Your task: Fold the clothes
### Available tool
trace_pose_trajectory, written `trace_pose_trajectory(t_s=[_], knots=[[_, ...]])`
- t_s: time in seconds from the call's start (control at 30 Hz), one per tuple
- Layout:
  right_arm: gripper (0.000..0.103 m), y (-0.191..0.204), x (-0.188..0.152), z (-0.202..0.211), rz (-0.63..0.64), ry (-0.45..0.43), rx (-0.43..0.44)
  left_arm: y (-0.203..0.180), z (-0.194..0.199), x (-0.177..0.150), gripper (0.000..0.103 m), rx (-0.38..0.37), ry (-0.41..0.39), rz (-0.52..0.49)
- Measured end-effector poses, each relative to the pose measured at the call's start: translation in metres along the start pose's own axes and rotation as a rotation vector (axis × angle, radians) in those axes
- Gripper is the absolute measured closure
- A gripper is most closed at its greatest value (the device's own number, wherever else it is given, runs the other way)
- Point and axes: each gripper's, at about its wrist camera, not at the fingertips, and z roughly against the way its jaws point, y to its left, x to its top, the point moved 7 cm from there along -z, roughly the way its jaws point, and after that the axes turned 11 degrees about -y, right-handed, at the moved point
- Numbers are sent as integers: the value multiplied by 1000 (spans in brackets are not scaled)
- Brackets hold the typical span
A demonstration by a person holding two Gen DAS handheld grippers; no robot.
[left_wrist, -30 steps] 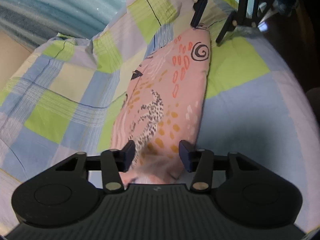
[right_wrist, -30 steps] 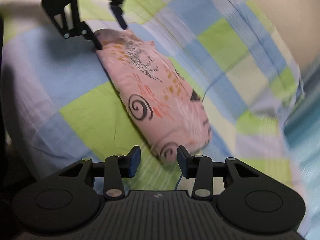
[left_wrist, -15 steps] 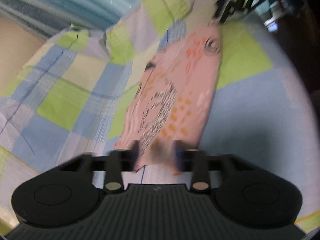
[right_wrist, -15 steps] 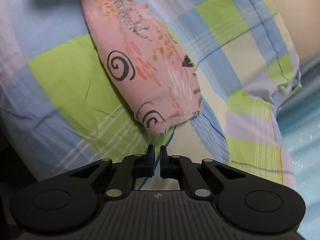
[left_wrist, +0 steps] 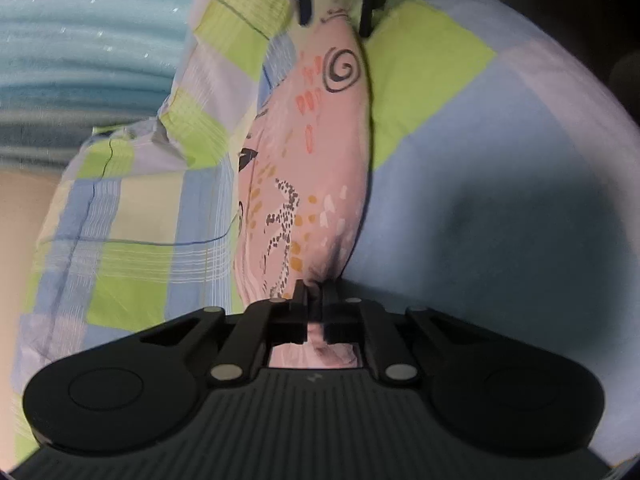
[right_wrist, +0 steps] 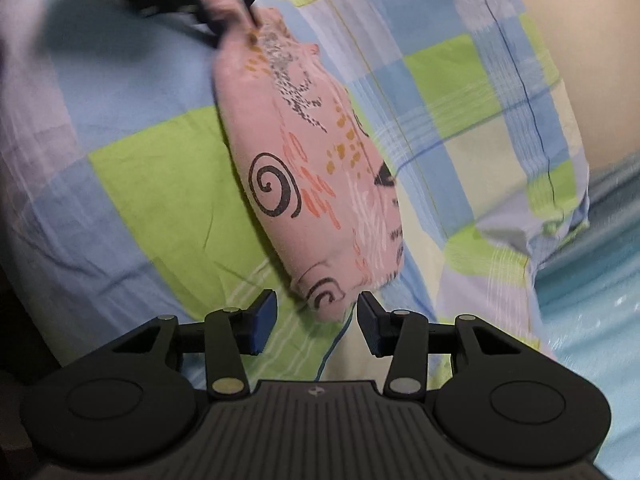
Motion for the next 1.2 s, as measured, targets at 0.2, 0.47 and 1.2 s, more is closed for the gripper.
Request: trace_pose_trajectory(t_s=[0.2,0.47,1.2], knots=[[97,-3,-5,-7,3,3,31,-2,9,-10,99,-31,-3,69],[103,-19,-37,10,-100,84,-6,12,23,-13,83,-25,10,209],[93,-3,12,-3,-52,-10,40,4,18,-21,98,-16,32,198]])
